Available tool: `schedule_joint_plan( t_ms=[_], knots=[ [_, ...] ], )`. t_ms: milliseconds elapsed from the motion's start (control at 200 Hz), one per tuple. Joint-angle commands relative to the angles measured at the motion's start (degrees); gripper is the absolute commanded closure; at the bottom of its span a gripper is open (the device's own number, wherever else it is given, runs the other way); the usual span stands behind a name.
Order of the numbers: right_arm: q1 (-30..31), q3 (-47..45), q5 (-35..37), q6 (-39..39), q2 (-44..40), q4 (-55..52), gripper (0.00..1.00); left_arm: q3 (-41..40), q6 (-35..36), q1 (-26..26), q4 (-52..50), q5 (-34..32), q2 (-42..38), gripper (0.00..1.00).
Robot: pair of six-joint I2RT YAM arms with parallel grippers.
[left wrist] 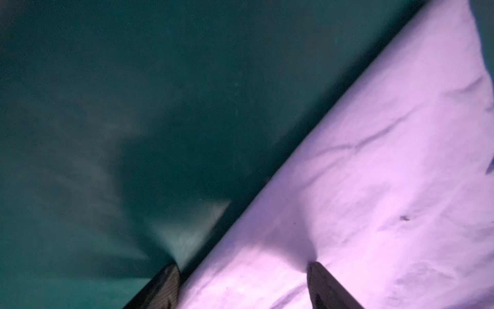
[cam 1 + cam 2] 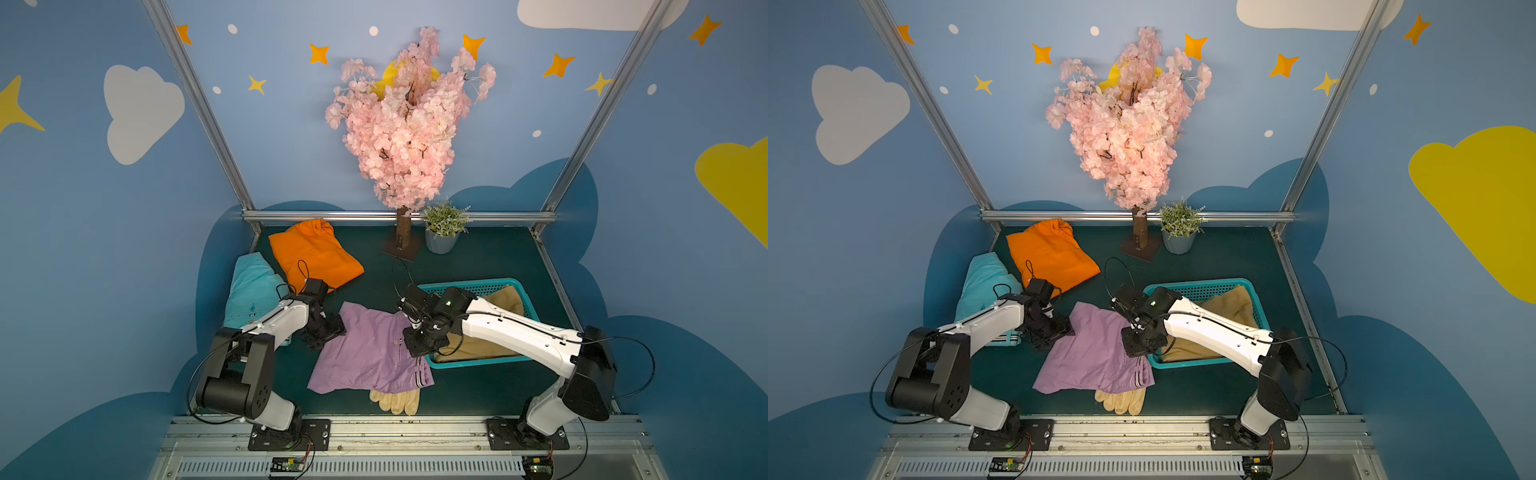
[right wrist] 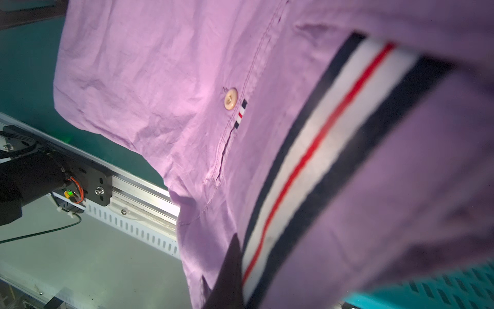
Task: Put the folded long pants in the basket
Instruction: Pick up the long pant at the center of the board.
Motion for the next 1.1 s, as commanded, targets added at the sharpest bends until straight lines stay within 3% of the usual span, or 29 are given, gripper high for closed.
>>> schedule_joint_plan(
  t_ms=[0, 130, 190, 255, 315, 365, 416, 496, 626, 796, 966, 1091],
  knots=[
    [-0.35, 0.22, -0.4, -0.76, 0.57, -1.45, 1.0, -1.1, -0.63, 0.22, -1.83, -4.07, 2.21, 0.22],
    [-0.35, -0.37, -0.93, -0.49, 0.31, -0.73, 1.0, -1.1, -0.77, 0.1, -0.29, -2.74, 5.05, 0.29],
    [-0.35, -0.32, -1.0, -0.49, 0.24, -0.76, 1.0, -0.76, -0.28, -0.05, 0.0, -2.44, 6.05, 0.4],
    [-0.37, -0.49, -1.28, -0.59, 0.15, -0.59, 1.0, -0.86, -0.71, 0.03, 0.07, -3.01, 5.85, 0.43],
    [-0.35, -0.51, -1.51, -0.67, 0.05, -0.48, 1.0, -1.13, -0.79, 0.18, 0.51, -2.71, 5.52, 0.56],
    [-0.35, -0.48, -1.64, -0.75, -0.02, -0.38, 1.0, -1.34, -0.79, 0.18, 1.12, -1.43, 5.33, 0.59],
    [-0.44, -0.38, -1.47, -0.93, -0.12, -0.39, 1.0, -1.6, -0.82, 0.09, 2.04, -0.23, 5.18, 0.73],
    [-0.7, -0.04, -1.48, -1.02, -0.2, -0.35, 1.0, -2.34, -1.17, 0.19, 3.7, 1.04, 4.61, 0.78],
    [-1.22, 0.54, -1.9, -1.54, -0.24, -0.38, 1.0, -2.93, -1.17, 0.18, 5.61, 3.45, 3.24, 0.97],
    [-2.23, 1.21, -2.89, -2.58, -0.88, -0.46, 1.0, -1.95, -1.76, 0.17, 3.67, 5.15, -1.5, 0.97],
    [-3.53, 7.04, -6.35, -5.86, -0.74, -3.27, 1.0, 4.09, -4.28, 0.49, -10.74, -2.19, -10.43, 0.98],
    [-3.86, 14.08, -8.92, -8.97, 0.86, -7.88, 1.0, 11.01, -4.59, 1.04, -21.11, -3.6, -15.25, 0.97]
  ],
)
